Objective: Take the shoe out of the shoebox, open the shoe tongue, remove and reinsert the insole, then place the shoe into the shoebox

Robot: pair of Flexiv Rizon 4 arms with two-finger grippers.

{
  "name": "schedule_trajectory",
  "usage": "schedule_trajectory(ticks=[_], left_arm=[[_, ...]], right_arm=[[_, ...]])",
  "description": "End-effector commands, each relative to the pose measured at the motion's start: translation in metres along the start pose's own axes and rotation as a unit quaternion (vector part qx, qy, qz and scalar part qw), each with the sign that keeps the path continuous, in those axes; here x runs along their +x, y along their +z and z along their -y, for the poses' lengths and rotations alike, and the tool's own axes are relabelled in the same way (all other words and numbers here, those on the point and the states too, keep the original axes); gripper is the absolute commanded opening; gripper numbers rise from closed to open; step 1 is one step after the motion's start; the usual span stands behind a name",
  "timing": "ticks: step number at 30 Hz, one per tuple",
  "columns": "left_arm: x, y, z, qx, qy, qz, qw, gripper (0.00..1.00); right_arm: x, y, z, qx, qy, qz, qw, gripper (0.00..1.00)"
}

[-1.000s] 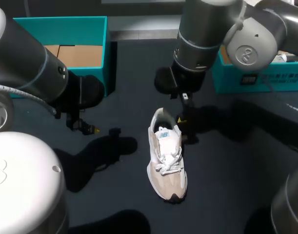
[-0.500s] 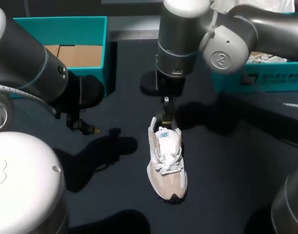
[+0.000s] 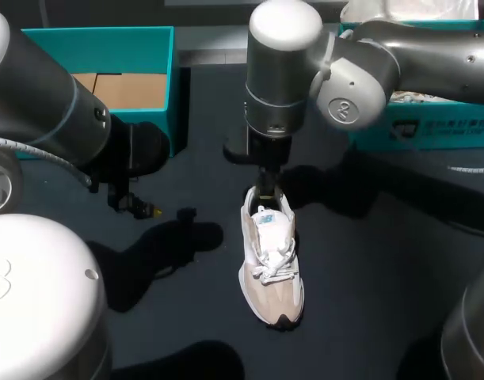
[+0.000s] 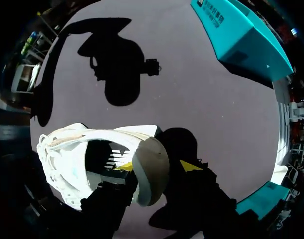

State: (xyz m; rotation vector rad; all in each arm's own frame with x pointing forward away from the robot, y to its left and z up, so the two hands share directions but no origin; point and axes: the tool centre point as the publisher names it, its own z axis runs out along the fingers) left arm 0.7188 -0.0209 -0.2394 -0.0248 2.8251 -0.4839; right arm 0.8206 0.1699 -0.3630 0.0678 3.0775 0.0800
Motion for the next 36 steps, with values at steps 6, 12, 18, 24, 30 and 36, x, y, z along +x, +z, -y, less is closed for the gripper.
schedule_trajectory(ticks=[6, 12, 18, 24, 30, 36], left_arm=[[0.002, -0.001, -0.001, 0.0, 0.0, 0.001, 1.0, 1.0], [0.002, -0.001, -0.001, 0.0, 0.0, 0.001, 1.0, 1.0], [0.002, -0.001, -0.001, 0.0, 0.0, 0.001, 1.0, 1.0], [0.002, -0.001, -0.001, 0.0, 0.0, 0.001, 1.0, 1.0], [0.002, -0.001, -0.001, 0.0, 0.0, 0.001, 1.0, 1.0], [0.002, -0.001, -0.001, 0.0, 0.0, 0.001, 1.0, 1.0]], right_arm=[[0.001, 0.025, 0.002, 0.01, 0.012, 0.001, 1.0, 0.43], [-0.002, 0.036, 0.004, 0.003, 0.029, 0.01, 1.0, 0.03], [-0.006, 0.028, 0.01, 0.006, 0.03, 0.015, 0.999, 0.0], [-0.021, -0.006, 0.016, 0.008, 0.029, 0.005, 1.0, 0.0], [-0.048, -0.07, 0.023, 0.016, 0.025, 0.017, 0.999, 0.0], [-0.062, -0.13, 0.029, 0.018, 0.016, 0.005, 1.0, 0.0]])
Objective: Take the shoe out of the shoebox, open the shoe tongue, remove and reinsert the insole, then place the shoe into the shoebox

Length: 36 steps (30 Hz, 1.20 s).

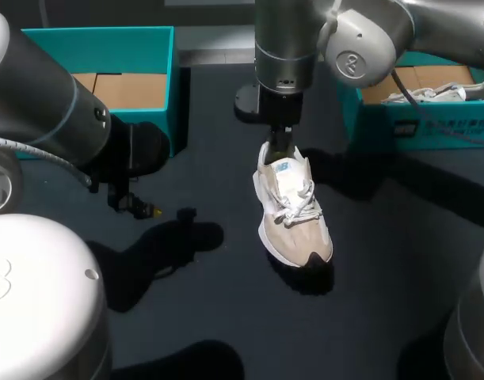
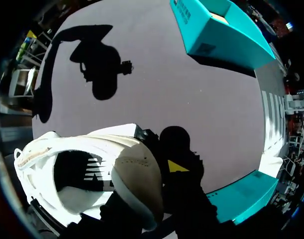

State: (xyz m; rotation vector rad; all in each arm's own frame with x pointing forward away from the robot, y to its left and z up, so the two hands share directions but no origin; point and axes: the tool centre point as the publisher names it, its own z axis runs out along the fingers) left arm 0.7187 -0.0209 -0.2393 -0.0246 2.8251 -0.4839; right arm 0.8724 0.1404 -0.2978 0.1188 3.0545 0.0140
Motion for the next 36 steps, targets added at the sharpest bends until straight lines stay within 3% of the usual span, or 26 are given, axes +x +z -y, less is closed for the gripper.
schedule_trajectory(ticks=[1, 10, 24, 30, 36], left_arm=[[0.002, -0.001, -0.001, 0.0, 0.0, 0.001, 1.0, 1.0], [0.002, -0.001, -0.001, 0.0, 0.0, 0.001, 1.0, 1.0], [0.002, -0.001, -0.001, 0.0, 0.0, 0.001, 1.0, 1.0], [0.002, -0.001, -0.001, 0.0, 0.0, 0.001, 1.0, 1.0], [0.002, -0.001, -0.001, 0.0, 0.0, 0.001, 1.0, 1.0]], right_arm=[[-0.007, -0.075, 0.009, -0.004, -0.003, -0.001, 1.0, 0.0], [-0.014, -0.117, 0.006, -0.014, 0.014, 0.014, 1.0, 0.0], [-0.014, -0.117, 0.006, -0.014, 0.014, 0.014, 1.0, 0.0], [-0.068, -0.107, 0.018, 0.006, 0.065, 0.036, 0.997, 0.0], [-0.123, -0.109, 0.046, 0.021, 0.101, 0.055, 0.993, 0.0]])
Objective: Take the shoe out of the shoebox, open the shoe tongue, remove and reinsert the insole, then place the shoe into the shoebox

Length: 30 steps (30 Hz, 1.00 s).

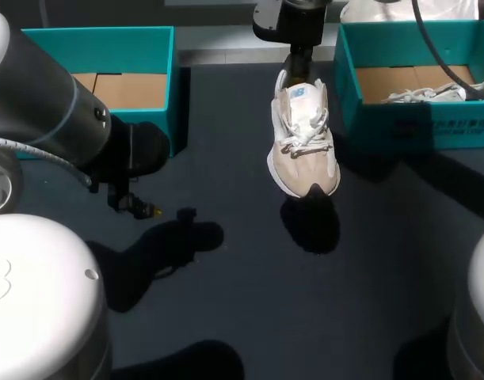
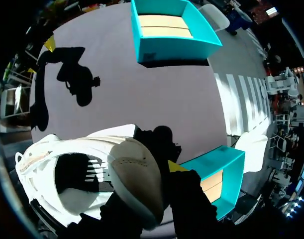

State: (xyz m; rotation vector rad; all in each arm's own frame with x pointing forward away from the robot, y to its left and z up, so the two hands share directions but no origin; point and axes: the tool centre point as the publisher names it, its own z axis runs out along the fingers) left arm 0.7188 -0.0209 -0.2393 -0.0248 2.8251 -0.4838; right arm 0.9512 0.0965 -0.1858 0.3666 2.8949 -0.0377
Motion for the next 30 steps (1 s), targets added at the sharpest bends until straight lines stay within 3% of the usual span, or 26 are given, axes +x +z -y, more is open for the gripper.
schedule_trajectory(ticks=[1, 9, 13, 19, 23, 30], left_arm=[[0.002, -0.001, -0.001, 0.0, 0.0, 0.001, 1.0, 1.0], [0.002, -0.001, -0.001, 0.0, 0.0, 0.001, 1.0, 1.0], [0.002, -0.001, -0.001, 0.0, 0.0, 0.001, 1.0, 1.0], [0.002, -0.001, -0.001, 0.0, 0.0, 0.001, 1.0, 1.0], [0.002, -0.001, -0.001, 0.0, 0.0, 0.001, 1.0, 1.0], [0.002, -0.001, -0.001, 0.0, 0.0, 0.001, 1.0, 1.0]], right_arm=[[-0.045, 0.001, 0.009, 0.007, 0.026, -0.019, 0.999, 0.0], [-0.122, 0.007, 0.052, 0.008, 0.09, -0.03, 0.995, 0.0], [-0.151, 0.014, 0.078, -0.012, 0.091, -0.026, 0.995, 0.0], [-0.191, 0.026, 0.12, -0.004, 0.094, -0.024, 0.995, 0.0], [-0.21, 0.029, 0.142, 0.026, 0.105, -0.023, 0.994, 0.0], [-0.21, 0.029, 0.142, 0.026, 0.105, -0.023, 0.994, 0.0]])
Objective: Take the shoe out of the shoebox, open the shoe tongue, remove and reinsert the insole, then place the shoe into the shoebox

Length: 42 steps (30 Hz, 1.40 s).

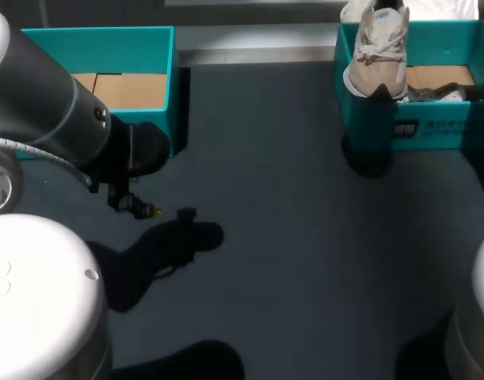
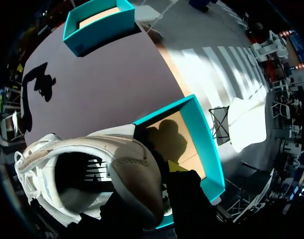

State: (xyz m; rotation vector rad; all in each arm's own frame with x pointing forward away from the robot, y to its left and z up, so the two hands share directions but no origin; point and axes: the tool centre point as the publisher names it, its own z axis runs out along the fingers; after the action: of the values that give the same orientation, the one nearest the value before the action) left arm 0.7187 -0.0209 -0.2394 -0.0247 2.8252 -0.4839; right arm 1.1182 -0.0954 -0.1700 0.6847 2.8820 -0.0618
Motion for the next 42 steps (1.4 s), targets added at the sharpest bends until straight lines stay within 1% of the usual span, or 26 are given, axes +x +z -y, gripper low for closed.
schedule_trajectory(ticks=[1, 15, 16, 22, 29, 33, 35, 37, 39, 42], left_arm=[[0.002, -0.001, -0.001, 0.0, 0.0, 0.001, 1.0, 1.0], [0.002, -0.001, -0.001, 0.0, 0.0, 0.001, 1.0, 1.0], [0.002, -0.001, -0.001, 0.0, 0.0, 0.001, 1.0, 1.0], [0.002, -0.001, -0.001, 0.0, 0.0, 0.001, 1.0, 1.0], [0.002, -0.001, -0.001, 0.0, 0.0, 0.001, 1.0, 1.0], [0.002, -0.001, -0.001, 0.0, 0.0, 0.001, 1.0, 1.0], [0.002, -0.001, -0.001, 0.0, 0.0, 0.001, 1.0, 1.0], [0.002, -0.001, -0.001, 0.0, 0.0, 0.001, 1.0, 1.0], [0.002, -0.001, -0.001, 0.0, 0.0, 0.001, 1.0, 1.0], [0.002, -0.001, -0.001, 0.0, 0.0, 0.001, 1.0, 1.0]], right_arm=[[-0.002, -0.002, -0.003, 0.004, 0.0, -0.003, 1.0, 0.0], [-0.002, -0.002, -0.003, 0.004, 0.0, -0.003, 1.0, 0.0], [-0.007, -0.001, -0.002, 0.007, 0.006, -0.001, 1.0, 0.0], [-0.064, 0.014, 0.013, 0.029, 0.099, 0.001, 0.995, 0.0], [-0.135, 0.028, 0.046, 0.043, 0.192, 0.026, 0.98, 0.0], [-0.166, 0.027, 0.068, 0.047, 0.238, 0.029, 0.97, 0.0], [-0.176, 0.026, 0.08, 0.051, 0.262, 0.029, 0.963, 0.0], [-0.181, 0.023, 0.091, 0.05, 0.282, 0.026, 0.958, 0.0], [-0.182, 0.02, 0.101, 0.047, 0.297, 0.027, 0.953, 0.0], [-0.181, 0.019, 0.11, 0.039, 0.317, 0.041, 0.947, 0.0]])
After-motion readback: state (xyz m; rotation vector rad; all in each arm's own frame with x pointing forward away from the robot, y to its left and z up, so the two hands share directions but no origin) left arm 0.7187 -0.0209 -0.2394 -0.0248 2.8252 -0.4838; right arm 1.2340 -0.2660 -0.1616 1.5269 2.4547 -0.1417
